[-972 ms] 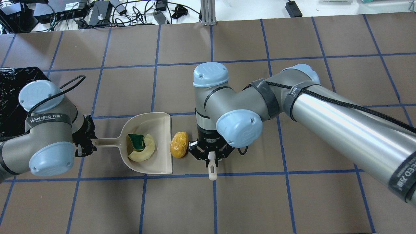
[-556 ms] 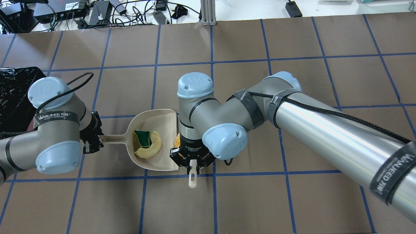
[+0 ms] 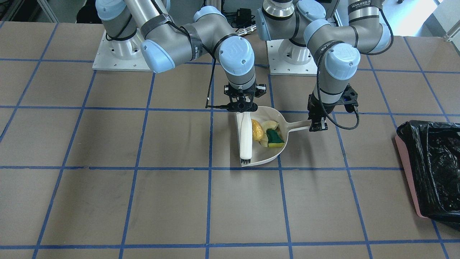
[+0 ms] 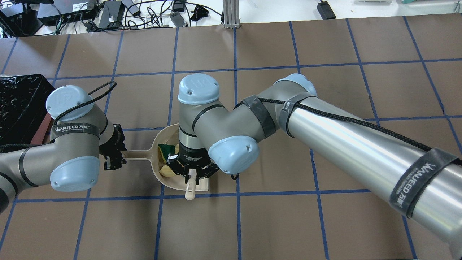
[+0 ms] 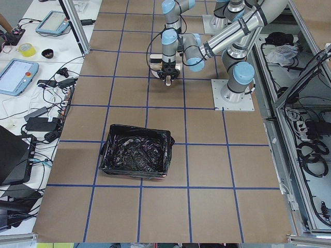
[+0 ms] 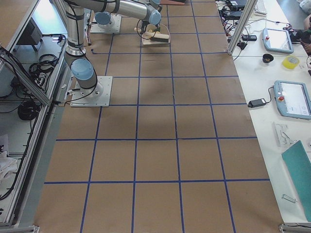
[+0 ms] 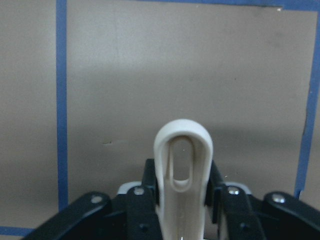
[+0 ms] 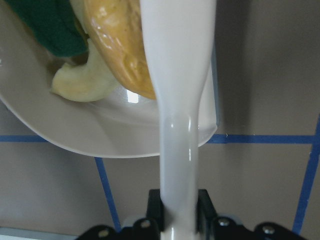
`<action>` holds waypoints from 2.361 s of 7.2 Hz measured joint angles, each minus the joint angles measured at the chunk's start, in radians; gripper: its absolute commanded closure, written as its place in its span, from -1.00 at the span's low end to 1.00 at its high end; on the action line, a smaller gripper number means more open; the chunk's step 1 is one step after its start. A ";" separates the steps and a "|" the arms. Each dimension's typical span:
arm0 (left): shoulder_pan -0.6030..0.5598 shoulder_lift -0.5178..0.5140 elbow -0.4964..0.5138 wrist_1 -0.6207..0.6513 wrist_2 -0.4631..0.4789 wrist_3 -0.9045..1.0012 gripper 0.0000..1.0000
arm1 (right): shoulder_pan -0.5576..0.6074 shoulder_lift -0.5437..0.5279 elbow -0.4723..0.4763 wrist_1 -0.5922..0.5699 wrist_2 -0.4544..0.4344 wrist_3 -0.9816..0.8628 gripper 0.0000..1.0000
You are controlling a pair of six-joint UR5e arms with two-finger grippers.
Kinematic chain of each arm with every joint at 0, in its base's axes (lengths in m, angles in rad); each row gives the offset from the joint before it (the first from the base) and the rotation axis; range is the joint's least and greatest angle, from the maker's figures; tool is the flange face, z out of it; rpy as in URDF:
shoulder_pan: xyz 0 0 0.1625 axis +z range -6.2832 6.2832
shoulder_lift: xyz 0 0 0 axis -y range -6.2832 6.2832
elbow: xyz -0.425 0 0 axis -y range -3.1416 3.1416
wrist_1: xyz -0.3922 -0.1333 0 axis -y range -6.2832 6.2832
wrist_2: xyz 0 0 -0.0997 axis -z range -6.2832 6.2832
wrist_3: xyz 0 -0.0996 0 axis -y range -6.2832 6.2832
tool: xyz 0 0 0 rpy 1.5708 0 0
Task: Sweep and dump trash into bin
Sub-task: 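Sweep the yellow potato into the dustpan with the right gripper's brush, then lift the brush away with the right gripper while the left gripper raises the dustpan, then carry the loaded dustpan with the left gripper over the black trash bin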
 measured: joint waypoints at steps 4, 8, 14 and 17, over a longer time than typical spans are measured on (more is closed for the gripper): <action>0.000 -0.056 0.066 -0.044 -0.179 0.086 1.00 | -0.136 -0.086 -0.019 0.198 -0.145 -0.212 0.63; 0.002 -0.071 0.097 -0.062 -0.276 0.133 1.00 | -0.295 -0.133 -0.021 0.278 -0.285 -0.420 0.62; 0.132 -0.165 0.574 -0.539 -0.309 0.207 1.00 | -0.687 -0.118 -0.031 0.204 -0.376 -0.648 0.64; 0.288 -0.205 0.714 -0.656 -0.301 0.378 1.00 | -0.774 -0.032 -0.033 0.104 -0.384 -0.684 0.64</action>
